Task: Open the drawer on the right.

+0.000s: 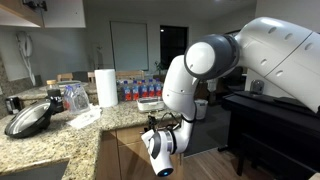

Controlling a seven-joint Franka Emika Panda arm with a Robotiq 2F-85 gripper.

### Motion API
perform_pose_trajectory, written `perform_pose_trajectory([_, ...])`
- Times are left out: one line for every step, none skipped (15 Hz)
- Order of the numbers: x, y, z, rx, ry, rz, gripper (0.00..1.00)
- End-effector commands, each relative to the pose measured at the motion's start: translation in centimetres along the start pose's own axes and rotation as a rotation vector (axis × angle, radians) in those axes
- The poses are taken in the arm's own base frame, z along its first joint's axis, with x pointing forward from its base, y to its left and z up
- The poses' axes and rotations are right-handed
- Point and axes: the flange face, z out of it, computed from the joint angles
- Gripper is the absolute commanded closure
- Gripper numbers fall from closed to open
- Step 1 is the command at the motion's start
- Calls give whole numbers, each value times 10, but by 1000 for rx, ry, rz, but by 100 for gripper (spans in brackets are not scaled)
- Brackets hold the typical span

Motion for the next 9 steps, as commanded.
perform_pose_trajectory([-18, -8, 4, -42, -67, -39, 0])
perform_pose_trajectory([-26, -10, 0, -48, -76, -59, 0])
perform_pose_trajectory([-31, -11, -2, -56, -84, -73, 0])
perform_pose_trajectory([-38, -13, -8, -62, -88, -99, 0])
perform_pose_trajectory([-42, -14, -10, -73, -91, -114, 0])
perform_pose_trajectory([-46, -16, -13, -83, -97, -130, 0])
perform_pose_trajectory([-49, -16, -14, -94, -102, -146, 0])
perform_pose_trajectory([-51, -17, -17, -102, -110, -165, 0])
perform_pose_trajectory([-53, -17, -20, -104, -114, -181, 0])
